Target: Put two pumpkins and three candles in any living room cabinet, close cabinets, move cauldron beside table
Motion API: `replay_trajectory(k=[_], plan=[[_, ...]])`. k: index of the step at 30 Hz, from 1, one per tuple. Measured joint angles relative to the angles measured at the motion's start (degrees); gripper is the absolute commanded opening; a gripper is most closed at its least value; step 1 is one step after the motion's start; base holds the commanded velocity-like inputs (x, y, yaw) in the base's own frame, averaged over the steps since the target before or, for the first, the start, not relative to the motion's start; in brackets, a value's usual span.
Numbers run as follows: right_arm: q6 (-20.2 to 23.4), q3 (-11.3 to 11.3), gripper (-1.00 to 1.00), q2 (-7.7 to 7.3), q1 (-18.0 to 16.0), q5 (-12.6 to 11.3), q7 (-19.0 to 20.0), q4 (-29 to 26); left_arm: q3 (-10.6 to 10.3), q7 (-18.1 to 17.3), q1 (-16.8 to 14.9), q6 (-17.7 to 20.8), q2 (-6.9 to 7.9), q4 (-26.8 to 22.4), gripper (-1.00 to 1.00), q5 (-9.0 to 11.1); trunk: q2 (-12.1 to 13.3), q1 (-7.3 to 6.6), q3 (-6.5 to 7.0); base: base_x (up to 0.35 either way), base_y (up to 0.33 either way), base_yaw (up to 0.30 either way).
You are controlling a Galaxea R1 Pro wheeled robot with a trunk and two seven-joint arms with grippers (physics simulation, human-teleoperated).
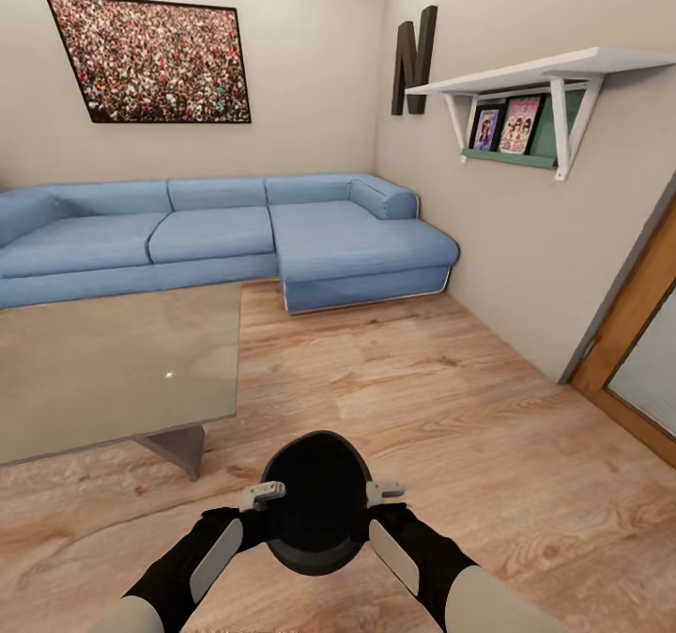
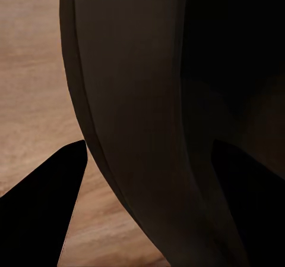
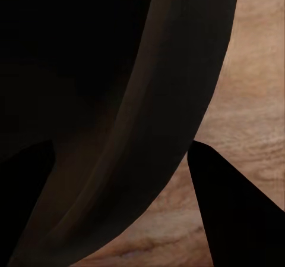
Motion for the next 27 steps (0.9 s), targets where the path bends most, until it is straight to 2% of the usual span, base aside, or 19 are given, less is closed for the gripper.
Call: replay_trajectory(k=[4,19,27], plan=[[0.04,0.01,-1.0,0.0,0.0,0.0,-0.03,-0.02,-0.03,0.04,0.0,-0.01,0.01,0.0,-1.0,0.09,0.0,0.0,0.0,0.0,0.0,0.173],[0.05,0.02,-1.0,-0.01,0.01,-0.02,-0.08,-0.07,-0.05,0.02,-0.01,-0.03,0.02,0.01,-1.0,0.12,0.0,0.0,0.0,0.0,0.0,0.01],[0.04,0.02,-1.0,0.0,0.0,-0.01,-0.07,-0.05,-0.02,0.01,0.0,-0.02,0.01,0.0,-1.0,0.08,0.0,0.0,0.0,0.0,0.0,0.232]])
